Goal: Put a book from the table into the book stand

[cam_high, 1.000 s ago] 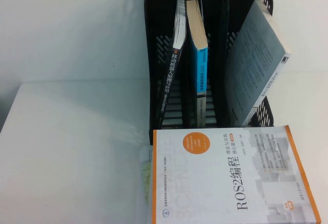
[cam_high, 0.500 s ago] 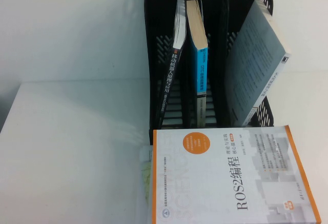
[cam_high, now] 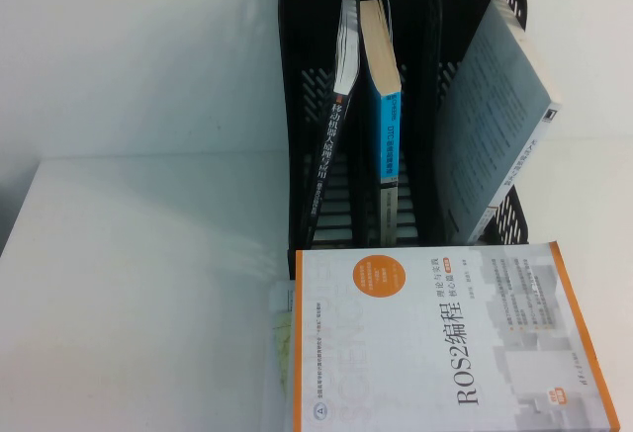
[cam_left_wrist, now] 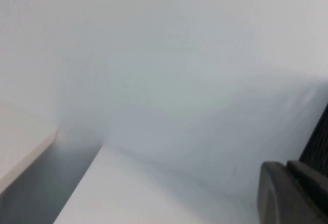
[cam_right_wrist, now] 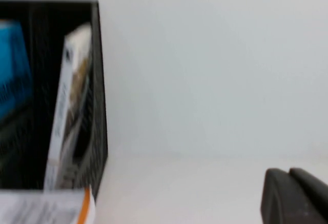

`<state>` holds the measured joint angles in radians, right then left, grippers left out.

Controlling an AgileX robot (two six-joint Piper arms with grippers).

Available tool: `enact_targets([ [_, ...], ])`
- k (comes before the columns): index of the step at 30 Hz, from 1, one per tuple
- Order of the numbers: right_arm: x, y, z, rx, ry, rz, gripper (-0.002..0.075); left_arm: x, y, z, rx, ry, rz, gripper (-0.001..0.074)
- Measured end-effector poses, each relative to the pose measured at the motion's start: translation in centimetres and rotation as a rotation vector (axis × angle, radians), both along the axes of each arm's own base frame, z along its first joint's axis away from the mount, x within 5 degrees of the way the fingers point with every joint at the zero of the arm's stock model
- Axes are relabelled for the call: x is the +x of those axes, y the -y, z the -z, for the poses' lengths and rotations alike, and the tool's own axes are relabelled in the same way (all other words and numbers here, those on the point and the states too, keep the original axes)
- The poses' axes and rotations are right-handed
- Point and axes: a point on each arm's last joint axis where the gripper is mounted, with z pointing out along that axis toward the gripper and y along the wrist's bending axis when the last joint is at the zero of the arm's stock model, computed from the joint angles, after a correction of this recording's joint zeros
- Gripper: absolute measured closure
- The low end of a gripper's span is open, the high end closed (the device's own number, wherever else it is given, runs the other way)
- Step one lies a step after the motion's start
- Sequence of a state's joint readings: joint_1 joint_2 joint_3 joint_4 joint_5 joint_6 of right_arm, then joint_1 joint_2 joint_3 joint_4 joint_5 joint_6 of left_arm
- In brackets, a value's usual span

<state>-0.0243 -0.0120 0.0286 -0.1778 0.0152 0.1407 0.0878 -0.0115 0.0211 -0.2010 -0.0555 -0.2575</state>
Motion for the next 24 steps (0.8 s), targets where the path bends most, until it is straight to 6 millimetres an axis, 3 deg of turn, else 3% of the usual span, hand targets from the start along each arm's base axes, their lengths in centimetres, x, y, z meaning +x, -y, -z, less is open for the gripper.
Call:
enact_targets([
  [5,-0.2,-0.4,-2.1,-0.008,0.236,-0.039,0.0729,-0.6,-0.6,-2.2,-0.096,0.267,-0.042,0.0738],
  [12,-0.8,-0.6,-3.9,-0.009,0.439,-0.071,0.0729,-1.0,-0.8,-3.1,-0.121,0.381,-0.062,0.0738],
  [16,-1.7,-0.8,-5.4,0.02,0.639,-0.104,0.0729,-1.9,-1.0,-4.4,-0.177,0.562,-0.057,0.0738],
  [21,-3.1,-0.7,-7.6,0.112,0.847,-0.133,0.0729,-3.3,-0.6,-6.1,-0.088,0.776,-0.035,0.0738],
  [24,-4.3,-0.6,-10.5,0.125,0.922,-0.136,0.0729,-3.9,0.0,-8.5,-0.014,0.791,0.0,0.0738],
])
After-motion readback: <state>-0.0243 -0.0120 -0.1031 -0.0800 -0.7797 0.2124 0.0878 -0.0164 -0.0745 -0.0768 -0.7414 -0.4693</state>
